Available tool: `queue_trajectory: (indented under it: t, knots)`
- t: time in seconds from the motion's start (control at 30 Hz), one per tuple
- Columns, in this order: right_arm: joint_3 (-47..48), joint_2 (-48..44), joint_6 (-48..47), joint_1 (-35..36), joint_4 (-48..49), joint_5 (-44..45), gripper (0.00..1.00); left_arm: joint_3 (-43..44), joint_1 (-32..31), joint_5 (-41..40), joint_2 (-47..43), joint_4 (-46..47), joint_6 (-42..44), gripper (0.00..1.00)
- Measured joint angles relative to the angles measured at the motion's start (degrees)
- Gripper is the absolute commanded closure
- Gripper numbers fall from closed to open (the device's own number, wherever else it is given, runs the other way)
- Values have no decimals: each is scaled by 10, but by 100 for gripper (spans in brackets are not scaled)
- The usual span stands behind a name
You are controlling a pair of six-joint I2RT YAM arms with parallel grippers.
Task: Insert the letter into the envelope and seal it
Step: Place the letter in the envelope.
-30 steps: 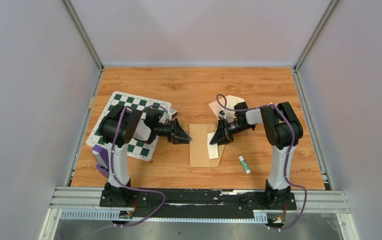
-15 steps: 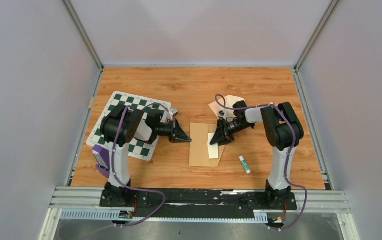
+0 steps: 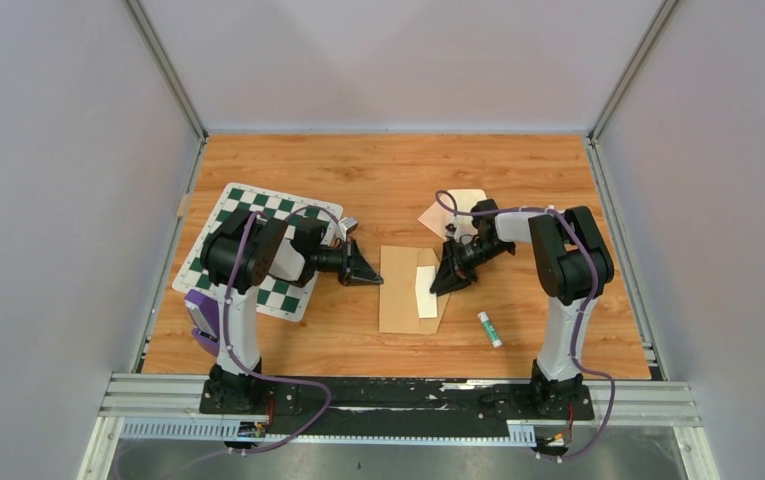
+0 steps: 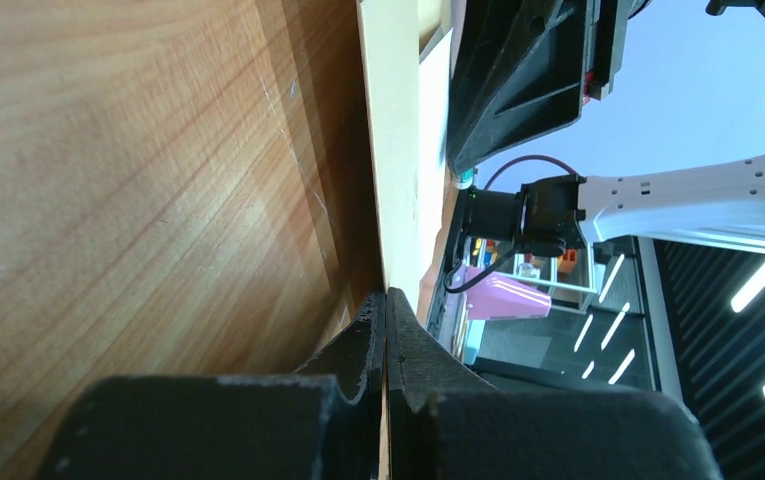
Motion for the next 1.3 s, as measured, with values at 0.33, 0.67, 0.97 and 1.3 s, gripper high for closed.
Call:
queue_trajectory:
  t: [0.33, 0.67, 0.97, 1.3]
  knots:
    - [5, 4, 1, 5, 2, -2, 91, 5, 0, 1, 0, -12, 8, 94]
    - [22, 17, 12, 28, 8, -13, 100, 13, 0, 5, 7, -12, 9, 83]
    - [44, 39, 22, 42, 31, -31, 100, 23, 2, 16, 19, 0, 1, 74]
    - [52, 49, 16, 45, 40, -24, 100, 43, 7, -16, -22, -148, 39, 57]
